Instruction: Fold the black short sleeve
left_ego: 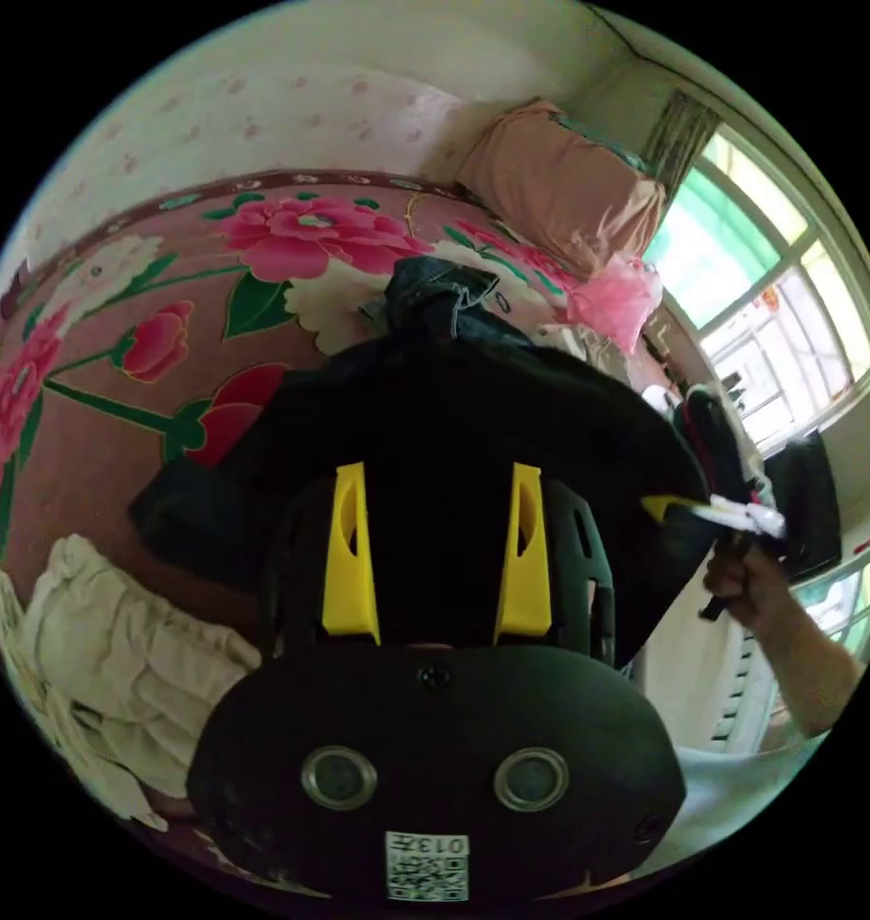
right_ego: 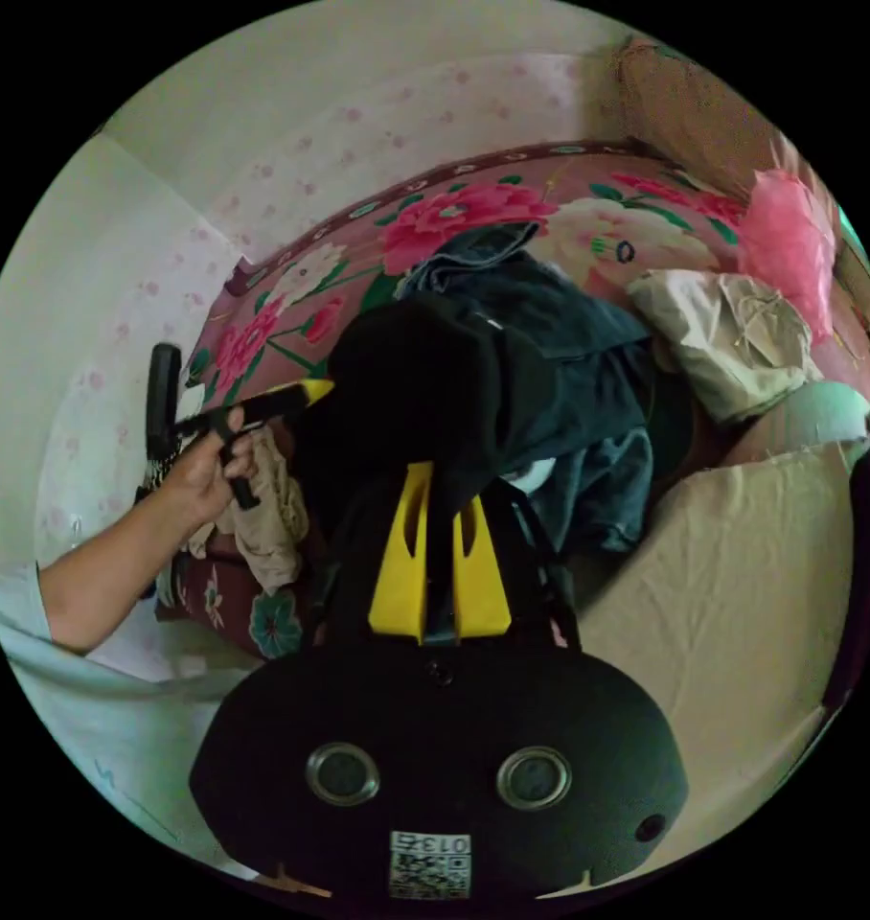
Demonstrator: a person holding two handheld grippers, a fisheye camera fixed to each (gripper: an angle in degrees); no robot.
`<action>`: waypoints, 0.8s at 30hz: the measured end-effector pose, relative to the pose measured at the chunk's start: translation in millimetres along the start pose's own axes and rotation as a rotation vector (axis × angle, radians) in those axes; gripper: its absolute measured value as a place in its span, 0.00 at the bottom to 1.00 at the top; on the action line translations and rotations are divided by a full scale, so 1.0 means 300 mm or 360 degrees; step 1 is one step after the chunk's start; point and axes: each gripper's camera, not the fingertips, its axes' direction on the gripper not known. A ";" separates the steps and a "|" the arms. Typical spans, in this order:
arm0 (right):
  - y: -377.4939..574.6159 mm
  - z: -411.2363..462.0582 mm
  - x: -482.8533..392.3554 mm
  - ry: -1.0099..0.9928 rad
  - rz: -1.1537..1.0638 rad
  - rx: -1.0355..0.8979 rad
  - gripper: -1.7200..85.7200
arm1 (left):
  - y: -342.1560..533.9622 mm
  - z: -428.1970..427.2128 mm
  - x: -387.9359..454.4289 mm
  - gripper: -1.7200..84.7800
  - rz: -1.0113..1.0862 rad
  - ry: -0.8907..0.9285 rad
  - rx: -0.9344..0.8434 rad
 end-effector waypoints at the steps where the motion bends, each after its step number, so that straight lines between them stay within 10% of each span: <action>1: 0.009 0.008 -0.049 -0.0007 -0.0070 -0.0028 0.03 | -0.017 0.012 -0.055 0.24 -0.0032 0.0093 0.0002; 8: 0.313 -0.136 -0.444 0.0037 -0.0838 0.0102 0.02 | 0.043 -0.003 -0.257 0.09 0.0051 0.0650 -0.0085; 15: 0.504 -0.415 -0.493 0.0075 -0.0753 0.0414 0.02 | 0.262 -0.437 -0.383 0.06 0.0107 0.1061 0.0429; 24: 0.712 -1.162 -0.582 0.0364 -0.0866 0.1286 0.02 | 0.086 -1.131 0.169 0.07 0.1048 0.1179 0.1095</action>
